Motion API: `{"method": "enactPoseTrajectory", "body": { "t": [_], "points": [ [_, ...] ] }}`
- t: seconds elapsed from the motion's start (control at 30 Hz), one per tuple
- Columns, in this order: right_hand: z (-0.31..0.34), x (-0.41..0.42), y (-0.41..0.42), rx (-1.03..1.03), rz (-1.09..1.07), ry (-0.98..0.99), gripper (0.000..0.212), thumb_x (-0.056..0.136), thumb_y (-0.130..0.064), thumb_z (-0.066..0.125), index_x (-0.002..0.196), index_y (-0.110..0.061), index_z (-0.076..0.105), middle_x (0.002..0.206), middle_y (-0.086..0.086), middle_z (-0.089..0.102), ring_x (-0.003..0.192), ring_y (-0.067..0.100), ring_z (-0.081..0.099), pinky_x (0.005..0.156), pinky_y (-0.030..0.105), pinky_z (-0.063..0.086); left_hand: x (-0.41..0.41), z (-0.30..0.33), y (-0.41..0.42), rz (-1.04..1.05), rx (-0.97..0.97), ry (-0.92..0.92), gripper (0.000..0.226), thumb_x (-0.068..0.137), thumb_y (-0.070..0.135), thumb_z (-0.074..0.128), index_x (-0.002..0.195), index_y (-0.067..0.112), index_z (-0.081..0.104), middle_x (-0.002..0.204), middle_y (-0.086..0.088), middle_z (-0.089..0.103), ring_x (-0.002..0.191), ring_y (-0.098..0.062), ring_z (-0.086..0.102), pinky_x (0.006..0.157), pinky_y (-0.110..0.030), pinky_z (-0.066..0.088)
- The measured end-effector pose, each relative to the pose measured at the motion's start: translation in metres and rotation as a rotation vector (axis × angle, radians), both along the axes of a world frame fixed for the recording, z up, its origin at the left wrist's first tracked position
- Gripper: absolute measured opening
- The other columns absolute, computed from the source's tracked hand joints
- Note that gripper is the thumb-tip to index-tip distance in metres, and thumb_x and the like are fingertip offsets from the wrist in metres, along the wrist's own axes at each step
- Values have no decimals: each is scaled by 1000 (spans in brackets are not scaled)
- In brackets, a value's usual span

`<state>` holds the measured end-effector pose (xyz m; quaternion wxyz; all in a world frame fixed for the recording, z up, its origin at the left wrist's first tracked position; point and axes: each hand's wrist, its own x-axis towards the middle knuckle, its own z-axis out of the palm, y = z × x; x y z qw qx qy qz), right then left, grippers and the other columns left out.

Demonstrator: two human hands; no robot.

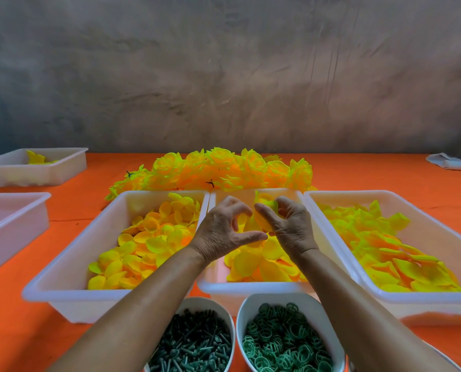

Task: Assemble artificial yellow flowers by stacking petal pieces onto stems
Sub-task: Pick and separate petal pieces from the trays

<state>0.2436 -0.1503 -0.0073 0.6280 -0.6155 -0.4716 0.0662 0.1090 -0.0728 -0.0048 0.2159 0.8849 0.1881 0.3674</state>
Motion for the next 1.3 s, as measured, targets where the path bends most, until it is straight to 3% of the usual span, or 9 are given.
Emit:
{"method": "enactPoseTrajectory", "body": {
  "t": [0.13,0.2,0.33,0.53,0.63,0.8,0.9,1.13,1.3],
  "points": [
    [2,-2,-2,-6,107,68,43,74,-38,69,69,1,50,66,25,47,62,25,50,54,49,50,1,1,1,41,-36,-39,30,72,27,80,92,8,68,95,-7,62,67,-21,56,62,-31,48],
    [3,-3,-3,-5,161,107,44,70,-41,67,73,0,52,70,30,53,58,24,57,50,37,50,1,0,2,48,-52,-37,23,76,22,77,90,5,69,91,-8,64,68,-18,56,63,-27,47],
    [4,-3,-3,-21,186,149,36,71,-42,66,74,-9,53,62,5,55,49,4,56,48,20,48,0,0,4,82,-197,-141,6,81,11,72,84,7,69,79,-2,62,61,-4,49,57,-7,38],
    [1,2,-2,-39,223,288,18,79,-21,71,78,-15,54,69,-2,60,58,6,58,59,24,51,1,-2,10,74,-413,-272,16,89,7,62,75,15,61,70,-8,58,61,-18,50,55,-33,44],
    [2,3,-3,-42,222,325,16,81,-6,70,79,-13,57,77,3,60,67,13,60,61,27,53,1,-2,13,106,-458,-338,14,92,5,56,80,9,60,77,-17,60,60,-18,53,45,-25,46],
    [4,9,-5,97,46,484,13,84,-3,67,77,-12,59,73,4,58,56,5,58,47,15,47,1,-1,15,158,-566,-459,18,93,5,55,79,16,57,66,-4,59,44,-2,54,38,-18,43],
    [6,15,-4,138,6,632,8,87,0,61,88,-9,61,80,1,60,71,13,59,51,18,50,1,-1,13,129,-544,-407,15,92,2,55,82,12,57,64,-2,59,43,-1,54,39,-17,43],
    [3,19,-3,142,-91,733,31,87,2,61,116,-6,57,120,24,57,96,30,58,65,29,53,1,1,10,147,-552,-372,14,87,-1,58,81,12,58,66,-8,62,47,-4,56,40,-19,44],
    [1,22,-2,107,-140,714,31,83,-3,68,111,-12,58,131,20,54,121,32,52,69,27,47,1,4,9,144,-606,-376,22,92,6,56,73,15,60,68,-7,60,58,-17,55,44,-22,46]
  ]
}}
